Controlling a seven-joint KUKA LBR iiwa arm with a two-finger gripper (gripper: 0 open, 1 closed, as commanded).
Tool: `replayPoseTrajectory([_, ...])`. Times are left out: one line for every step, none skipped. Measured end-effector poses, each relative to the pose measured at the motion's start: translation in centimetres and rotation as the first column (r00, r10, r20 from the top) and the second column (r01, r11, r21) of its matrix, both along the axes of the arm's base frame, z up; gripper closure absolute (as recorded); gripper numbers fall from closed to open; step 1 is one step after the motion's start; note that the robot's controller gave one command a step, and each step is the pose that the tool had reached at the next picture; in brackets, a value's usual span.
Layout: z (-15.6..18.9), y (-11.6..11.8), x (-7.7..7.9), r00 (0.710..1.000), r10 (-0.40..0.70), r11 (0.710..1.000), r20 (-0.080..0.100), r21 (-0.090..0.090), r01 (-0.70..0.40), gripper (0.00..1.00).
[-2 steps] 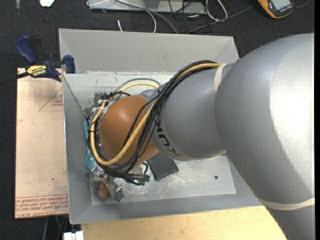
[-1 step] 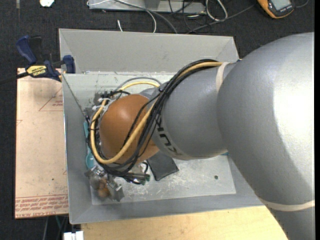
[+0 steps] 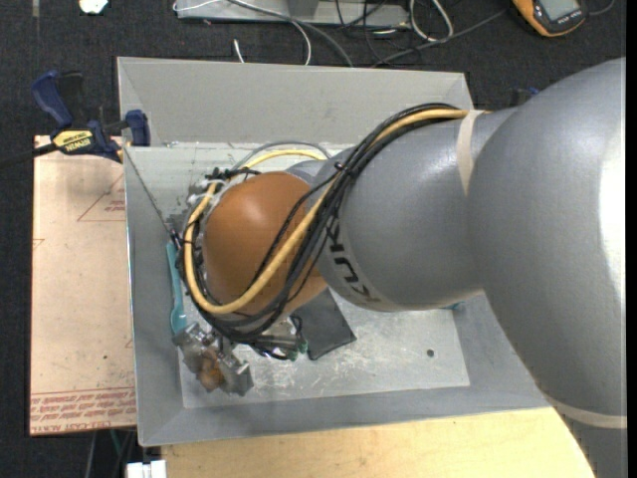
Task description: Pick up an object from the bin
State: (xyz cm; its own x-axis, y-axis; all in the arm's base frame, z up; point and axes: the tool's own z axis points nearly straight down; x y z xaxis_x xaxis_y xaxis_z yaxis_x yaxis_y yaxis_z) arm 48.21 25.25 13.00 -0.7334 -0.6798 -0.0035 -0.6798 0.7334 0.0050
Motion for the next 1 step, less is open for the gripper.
replayPoseTrajectory([5.34,0.1,0.25,1.0,0.0,1.0,0.008,0.004,0.0,1.0])
